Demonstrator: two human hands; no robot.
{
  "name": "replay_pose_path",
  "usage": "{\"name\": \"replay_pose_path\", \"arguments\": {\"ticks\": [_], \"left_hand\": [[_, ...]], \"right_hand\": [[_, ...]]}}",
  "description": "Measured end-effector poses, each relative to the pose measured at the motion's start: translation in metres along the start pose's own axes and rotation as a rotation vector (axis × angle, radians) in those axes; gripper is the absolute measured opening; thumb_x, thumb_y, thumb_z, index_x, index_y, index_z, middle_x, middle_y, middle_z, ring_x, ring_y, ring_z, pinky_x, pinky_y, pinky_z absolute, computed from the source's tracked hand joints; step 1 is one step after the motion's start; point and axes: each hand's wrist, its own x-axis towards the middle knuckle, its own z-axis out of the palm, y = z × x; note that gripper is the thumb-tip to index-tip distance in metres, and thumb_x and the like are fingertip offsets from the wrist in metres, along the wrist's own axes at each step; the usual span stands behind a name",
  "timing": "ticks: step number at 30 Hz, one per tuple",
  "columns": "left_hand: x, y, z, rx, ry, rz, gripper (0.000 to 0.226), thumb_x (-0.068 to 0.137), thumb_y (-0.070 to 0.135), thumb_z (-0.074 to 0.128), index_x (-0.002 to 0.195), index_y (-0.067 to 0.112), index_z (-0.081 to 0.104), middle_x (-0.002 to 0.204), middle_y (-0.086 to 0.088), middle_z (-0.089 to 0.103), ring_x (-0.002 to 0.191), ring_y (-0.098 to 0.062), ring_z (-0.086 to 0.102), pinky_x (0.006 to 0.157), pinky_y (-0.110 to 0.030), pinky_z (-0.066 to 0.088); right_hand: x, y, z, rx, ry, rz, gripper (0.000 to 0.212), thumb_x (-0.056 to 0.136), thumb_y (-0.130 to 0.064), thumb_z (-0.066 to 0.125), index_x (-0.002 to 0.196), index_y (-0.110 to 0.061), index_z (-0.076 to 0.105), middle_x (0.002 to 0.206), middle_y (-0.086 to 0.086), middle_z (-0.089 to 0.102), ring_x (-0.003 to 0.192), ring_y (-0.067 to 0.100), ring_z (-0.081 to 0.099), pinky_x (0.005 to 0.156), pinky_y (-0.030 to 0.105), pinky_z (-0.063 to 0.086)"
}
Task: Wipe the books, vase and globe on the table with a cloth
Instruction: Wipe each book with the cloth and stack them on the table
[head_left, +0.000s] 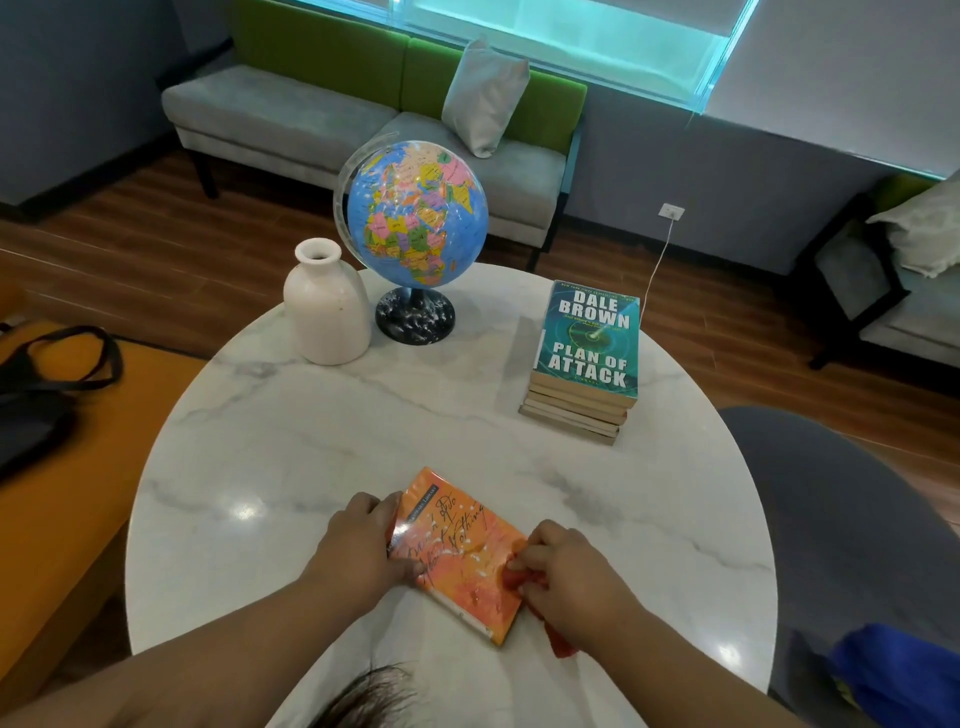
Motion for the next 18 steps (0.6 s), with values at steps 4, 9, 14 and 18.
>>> {"name": "replay_pose_path", "arguments": {"ticks": [4,9,14,18], "left_hand": [[-0.001,0.000,0.000,-0.004,-0.001,-0.006,0.081,0.070,0.047,0.078,0.140,0.029,0.041,0.111,0.005,0.043,0.107,-0.018,0.048,0.092,-0.029,0.044],[-0.001,0.001,0.000,0.009,-0.009,-0.016,0.084,0.072,0.047,0.077,0.143,0.027,0.037,0.119,0.001,0.045,0.111,-0.020,0.048,0.095,-0.029,0.044],[-0.001,0.000,0.000,0.018,-0.020,-0.026,0.085,0.072,0.049,0.076,0.144,0.028,0.036,0.119,0.000,0.044,0.111,-0.020,0.048,0.095,-0.030,0.044],[0.000,0.000,0.000,0.011,-0.019,-0.029,0.084,0.071,0.049,0.077,0.143,0.028,0.038,0.117,0.001,0.044,0.109,-0.020,0.049,0.093,-0.030,0.044]], "right_hand": [[-0.008,-0.008,0.007,-0.036,-0.025,-0.039,0.026,0.092,-0.024,0.055,0.113,-0.033,0.069,0.115,-0.012,0.049,0.109,0.014,0.042,0.094,0.023,0.040],[-0.014,-0.003,0.007,-0.034,0.012,-0.024,0.026,0.093,-0.027,0.056,0.113,-0.035,0.068,0.115,-0.013,0.049,0.110,0.014,0.043,0.091,0.021,0.040],[-0.024,-0.014,0.015,-0.070,-0.091,-0.105,0.027,0.091,-0.028,0.056,0.115,-0.035,0.067,0.119,-0.010,0.049,0.111,0.016,0.042,0.094,0.023,0.038],[-0.020,-0.009,0.007,-0.060,-0.037,-0.030,0.028,0.092,-0.027,0.055,0.117,-0.034,0.067,0.122,-0.010,0.049,0.113,0.017,0.042,0.095,0.023,0.039]]}}
